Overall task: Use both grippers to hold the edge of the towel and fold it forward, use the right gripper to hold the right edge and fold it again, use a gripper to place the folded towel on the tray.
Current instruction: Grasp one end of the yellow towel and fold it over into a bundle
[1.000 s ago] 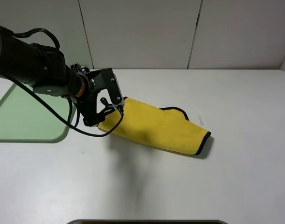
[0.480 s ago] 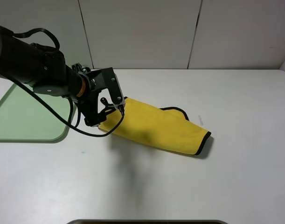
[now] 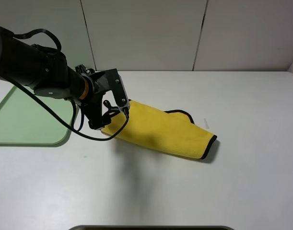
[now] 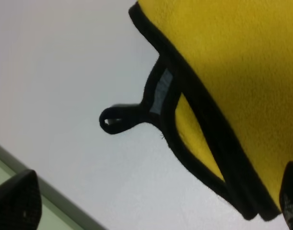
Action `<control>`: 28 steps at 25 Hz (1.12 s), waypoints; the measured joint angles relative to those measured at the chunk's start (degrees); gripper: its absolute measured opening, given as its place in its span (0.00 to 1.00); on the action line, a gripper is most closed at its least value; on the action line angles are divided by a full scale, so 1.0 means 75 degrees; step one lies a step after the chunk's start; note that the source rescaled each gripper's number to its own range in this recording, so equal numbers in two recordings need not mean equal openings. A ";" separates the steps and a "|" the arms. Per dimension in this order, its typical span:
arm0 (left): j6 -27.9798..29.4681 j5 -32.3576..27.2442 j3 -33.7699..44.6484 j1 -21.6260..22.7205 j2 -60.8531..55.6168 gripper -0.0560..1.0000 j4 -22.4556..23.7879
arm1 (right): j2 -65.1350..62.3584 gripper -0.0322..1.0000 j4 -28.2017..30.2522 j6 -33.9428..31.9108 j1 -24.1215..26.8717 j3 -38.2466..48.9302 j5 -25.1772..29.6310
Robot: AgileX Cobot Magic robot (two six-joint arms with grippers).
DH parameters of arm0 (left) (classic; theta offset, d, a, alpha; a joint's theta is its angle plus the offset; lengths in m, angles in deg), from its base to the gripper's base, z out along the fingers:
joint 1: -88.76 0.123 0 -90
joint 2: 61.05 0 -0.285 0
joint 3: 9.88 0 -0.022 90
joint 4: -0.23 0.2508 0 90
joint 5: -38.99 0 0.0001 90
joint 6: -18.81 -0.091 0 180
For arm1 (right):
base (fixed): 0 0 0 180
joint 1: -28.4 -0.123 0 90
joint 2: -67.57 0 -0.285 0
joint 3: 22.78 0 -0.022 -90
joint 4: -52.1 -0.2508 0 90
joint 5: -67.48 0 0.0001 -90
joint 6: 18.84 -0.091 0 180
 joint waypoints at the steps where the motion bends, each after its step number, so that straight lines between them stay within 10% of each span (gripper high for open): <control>1: 0.0024 0.0006 0.0000 0.0000 0.0000 1.00 -0.0040 | 0.0000 1.00 0.0000 0.0000 0.0000 0.0000 0.0000; 13: 0.2654 0.1499 0.0000 0.0000 0.0000 1.00 -0.2388 | 0.0000 1.00 -0.0010 0.0000 0.0000 0.0000 0.0000; 28: 0.2870 0.0358 0.0000 0.0000 0.0000 1.00 -0.4057 | 0.0000 1.00 -0.0010 0.0000 0.0000 0.0000 0.0000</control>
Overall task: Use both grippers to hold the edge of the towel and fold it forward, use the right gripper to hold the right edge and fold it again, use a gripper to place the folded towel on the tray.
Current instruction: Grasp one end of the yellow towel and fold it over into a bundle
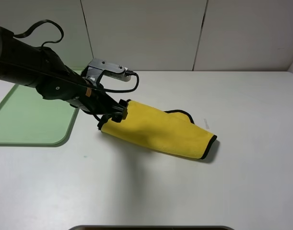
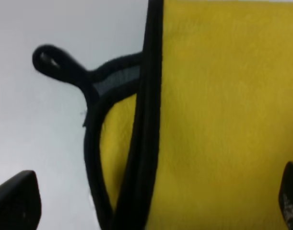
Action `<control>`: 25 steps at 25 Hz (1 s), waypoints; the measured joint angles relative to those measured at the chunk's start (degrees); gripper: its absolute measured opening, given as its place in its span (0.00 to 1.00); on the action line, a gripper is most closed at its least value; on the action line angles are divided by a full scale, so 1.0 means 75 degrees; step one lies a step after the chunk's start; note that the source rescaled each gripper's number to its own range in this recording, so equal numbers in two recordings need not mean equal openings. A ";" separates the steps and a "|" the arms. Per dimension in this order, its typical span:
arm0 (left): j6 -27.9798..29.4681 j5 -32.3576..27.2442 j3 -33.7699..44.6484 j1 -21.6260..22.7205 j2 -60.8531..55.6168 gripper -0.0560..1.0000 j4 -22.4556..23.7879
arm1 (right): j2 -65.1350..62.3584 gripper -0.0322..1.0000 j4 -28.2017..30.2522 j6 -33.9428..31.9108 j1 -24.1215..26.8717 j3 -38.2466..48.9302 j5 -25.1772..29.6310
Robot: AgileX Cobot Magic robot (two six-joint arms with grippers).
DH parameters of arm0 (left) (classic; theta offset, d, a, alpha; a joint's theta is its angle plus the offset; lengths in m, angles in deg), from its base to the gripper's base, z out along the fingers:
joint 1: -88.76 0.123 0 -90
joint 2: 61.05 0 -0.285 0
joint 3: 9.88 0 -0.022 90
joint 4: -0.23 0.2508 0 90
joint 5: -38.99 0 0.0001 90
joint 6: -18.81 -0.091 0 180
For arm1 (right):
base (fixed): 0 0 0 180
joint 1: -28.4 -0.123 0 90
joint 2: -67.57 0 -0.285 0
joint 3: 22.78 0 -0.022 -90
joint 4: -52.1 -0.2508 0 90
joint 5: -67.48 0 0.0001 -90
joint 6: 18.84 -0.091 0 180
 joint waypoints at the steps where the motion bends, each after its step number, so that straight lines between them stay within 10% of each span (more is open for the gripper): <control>1: 0.0008 0.0000 0.0000 0.0000 0.0000 1.00 -0.0095 | 0.0000 1.00 -0.0003 0.0000 0.0000 0.0000 0.0000; 25: 0.0110 0.1744 -0.0192 0.0447 0.1632 0.99 -0.0314 | 0.0000 1.00 -0.0003 0.0000 0.0000 0.0000 0.0000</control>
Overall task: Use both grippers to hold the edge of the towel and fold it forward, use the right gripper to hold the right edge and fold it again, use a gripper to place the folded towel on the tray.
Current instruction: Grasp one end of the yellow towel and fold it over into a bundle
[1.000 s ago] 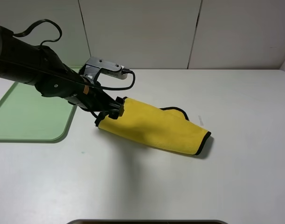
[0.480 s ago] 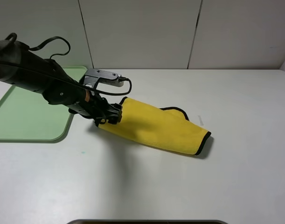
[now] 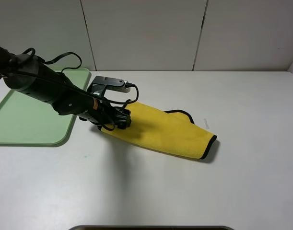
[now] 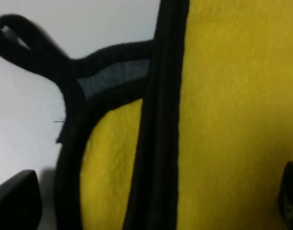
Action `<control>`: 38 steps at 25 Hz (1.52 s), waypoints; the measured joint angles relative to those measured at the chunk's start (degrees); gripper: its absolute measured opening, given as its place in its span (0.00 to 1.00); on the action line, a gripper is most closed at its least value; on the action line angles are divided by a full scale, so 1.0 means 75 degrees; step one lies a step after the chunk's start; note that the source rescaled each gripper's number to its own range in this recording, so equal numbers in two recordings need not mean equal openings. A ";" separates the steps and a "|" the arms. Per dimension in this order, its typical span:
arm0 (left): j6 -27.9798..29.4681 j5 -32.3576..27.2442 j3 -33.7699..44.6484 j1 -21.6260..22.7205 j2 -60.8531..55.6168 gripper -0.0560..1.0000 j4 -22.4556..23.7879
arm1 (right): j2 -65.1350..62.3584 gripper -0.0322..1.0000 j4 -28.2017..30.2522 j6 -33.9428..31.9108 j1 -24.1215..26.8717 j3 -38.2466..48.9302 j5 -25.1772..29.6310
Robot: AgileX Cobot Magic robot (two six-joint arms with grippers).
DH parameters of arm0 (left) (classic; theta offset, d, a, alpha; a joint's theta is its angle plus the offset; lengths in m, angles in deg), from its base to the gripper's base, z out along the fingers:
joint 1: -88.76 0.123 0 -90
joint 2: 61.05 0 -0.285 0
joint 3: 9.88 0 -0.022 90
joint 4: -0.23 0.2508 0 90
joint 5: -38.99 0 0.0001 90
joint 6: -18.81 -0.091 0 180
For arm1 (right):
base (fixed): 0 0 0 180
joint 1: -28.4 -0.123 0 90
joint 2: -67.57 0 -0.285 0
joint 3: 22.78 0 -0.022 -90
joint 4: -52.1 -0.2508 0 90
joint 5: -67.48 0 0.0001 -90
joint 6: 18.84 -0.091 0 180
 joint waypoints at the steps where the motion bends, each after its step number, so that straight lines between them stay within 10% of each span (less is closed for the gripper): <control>1: 0.0000 0.0059 -0.0028 0.0000 0.0054 0.99 0.0000 | 0.0000 1.00 0.0000 0.0000 0.0000 0.0000 0.0000; 38: -0.0028 -0.0174 -0.0087 0.0241 0.0073 0.90 0.0006 | 0.0000 1.00 0.0000 0.0000 0.0000 0.0000 0.0000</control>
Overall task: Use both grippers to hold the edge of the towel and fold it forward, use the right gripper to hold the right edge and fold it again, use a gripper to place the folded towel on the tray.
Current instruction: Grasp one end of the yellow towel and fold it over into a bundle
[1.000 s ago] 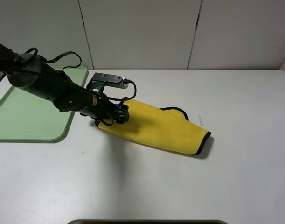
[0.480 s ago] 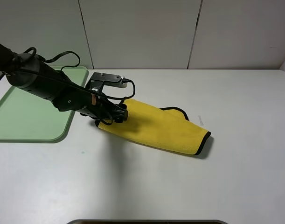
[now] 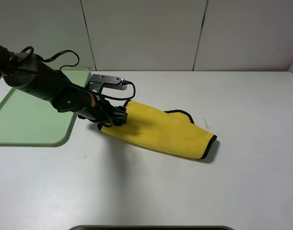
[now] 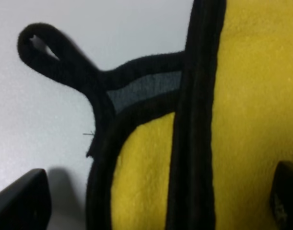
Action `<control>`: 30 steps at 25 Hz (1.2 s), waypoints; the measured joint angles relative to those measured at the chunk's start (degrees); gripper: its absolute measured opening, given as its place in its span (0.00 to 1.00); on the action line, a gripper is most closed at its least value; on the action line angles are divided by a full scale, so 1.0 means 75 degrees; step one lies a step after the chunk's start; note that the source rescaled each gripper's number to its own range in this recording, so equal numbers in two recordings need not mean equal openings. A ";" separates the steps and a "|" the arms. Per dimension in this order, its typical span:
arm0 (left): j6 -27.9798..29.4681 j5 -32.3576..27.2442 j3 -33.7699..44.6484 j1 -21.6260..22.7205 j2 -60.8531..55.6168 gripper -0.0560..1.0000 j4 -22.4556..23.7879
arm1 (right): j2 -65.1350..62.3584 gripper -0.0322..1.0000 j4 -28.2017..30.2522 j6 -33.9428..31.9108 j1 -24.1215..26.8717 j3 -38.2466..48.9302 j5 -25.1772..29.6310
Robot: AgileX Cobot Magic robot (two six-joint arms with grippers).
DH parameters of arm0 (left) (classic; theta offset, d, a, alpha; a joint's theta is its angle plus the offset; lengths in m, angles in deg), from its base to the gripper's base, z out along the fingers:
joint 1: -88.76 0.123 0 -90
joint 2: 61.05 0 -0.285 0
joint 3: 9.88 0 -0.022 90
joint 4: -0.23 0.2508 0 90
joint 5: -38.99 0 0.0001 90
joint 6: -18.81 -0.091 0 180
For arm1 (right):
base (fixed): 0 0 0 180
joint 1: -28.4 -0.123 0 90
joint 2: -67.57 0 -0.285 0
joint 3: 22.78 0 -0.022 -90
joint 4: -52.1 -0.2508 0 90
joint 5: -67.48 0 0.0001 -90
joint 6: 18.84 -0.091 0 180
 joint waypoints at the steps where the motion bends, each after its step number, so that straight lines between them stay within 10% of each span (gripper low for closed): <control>1: 0.0000 -0.0002 0.0000 0.0000 0.0000 0.89 0.0000 | 0.0000 1.00 0.0000 0.0000 0.0000 0.0000 0.0000; 18: 0.0026 -0.0112 0.0000 0.0019 0.0000 0.12 0.0000 | 0.0000 1.00 0.0000 0.0000 0.0000 0.0000 0.0000; 30: 0.0026 -0.0209 0.0000 0.0019 -0.0062 0.10 0.0000 | 0.0000 1.00 0.0000 0.0000 0.0000 0.0000 0.0000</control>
